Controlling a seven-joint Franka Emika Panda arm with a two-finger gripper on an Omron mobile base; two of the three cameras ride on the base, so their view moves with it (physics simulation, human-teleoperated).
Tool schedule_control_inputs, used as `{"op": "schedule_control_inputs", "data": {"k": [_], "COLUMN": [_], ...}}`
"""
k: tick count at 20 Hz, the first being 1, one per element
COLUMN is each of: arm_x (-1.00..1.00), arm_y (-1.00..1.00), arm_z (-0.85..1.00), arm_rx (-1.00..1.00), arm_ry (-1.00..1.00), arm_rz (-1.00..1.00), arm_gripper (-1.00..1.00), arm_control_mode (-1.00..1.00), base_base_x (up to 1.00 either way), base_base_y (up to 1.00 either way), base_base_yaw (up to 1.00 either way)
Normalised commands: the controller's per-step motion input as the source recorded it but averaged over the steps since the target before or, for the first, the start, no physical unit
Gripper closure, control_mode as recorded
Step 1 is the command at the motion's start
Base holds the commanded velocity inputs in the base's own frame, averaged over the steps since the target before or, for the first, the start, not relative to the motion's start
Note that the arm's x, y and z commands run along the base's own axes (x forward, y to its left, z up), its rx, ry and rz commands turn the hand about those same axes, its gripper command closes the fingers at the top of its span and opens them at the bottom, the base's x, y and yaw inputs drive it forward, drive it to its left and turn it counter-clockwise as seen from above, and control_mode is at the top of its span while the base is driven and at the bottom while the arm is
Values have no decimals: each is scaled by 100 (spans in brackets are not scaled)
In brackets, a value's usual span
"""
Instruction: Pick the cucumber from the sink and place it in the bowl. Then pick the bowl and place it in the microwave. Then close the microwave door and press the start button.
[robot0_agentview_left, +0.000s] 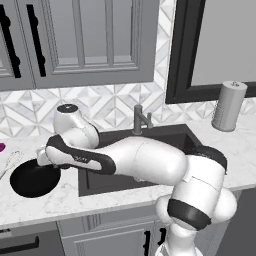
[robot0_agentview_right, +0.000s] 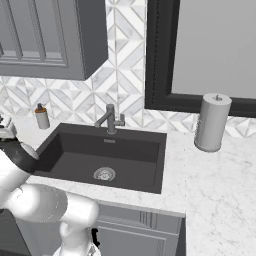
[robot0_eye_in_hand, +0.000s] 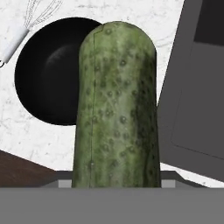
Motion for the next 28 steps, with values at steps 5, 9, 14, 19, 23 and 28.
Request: {"op": "schedule_control_inputs", "data": {"k": [5,9,14,19,23,28], "arm_x": [43,33,40,19,11,22], "arm_y": [61,31,40,55,16,21], "arm_z": [-25,-39,-34,-10,0,-19], "arm_rx": [-7,0,-1,-10,-3,-4], "arm_ry": [2,5,3,7,8,5], "arm_rz": [0,0,0,-2,-3,0], "arm_gripper": [100,100,100,100,100,100], "arm_control_mode": [-100,-100,-100,-100,-100,-100], "base_base_x": [0,0,0,0,0,0], "base_base_y": [0,0,0,0,0,0], "base_base_yaw": [0,0,0,0,0,0]}}
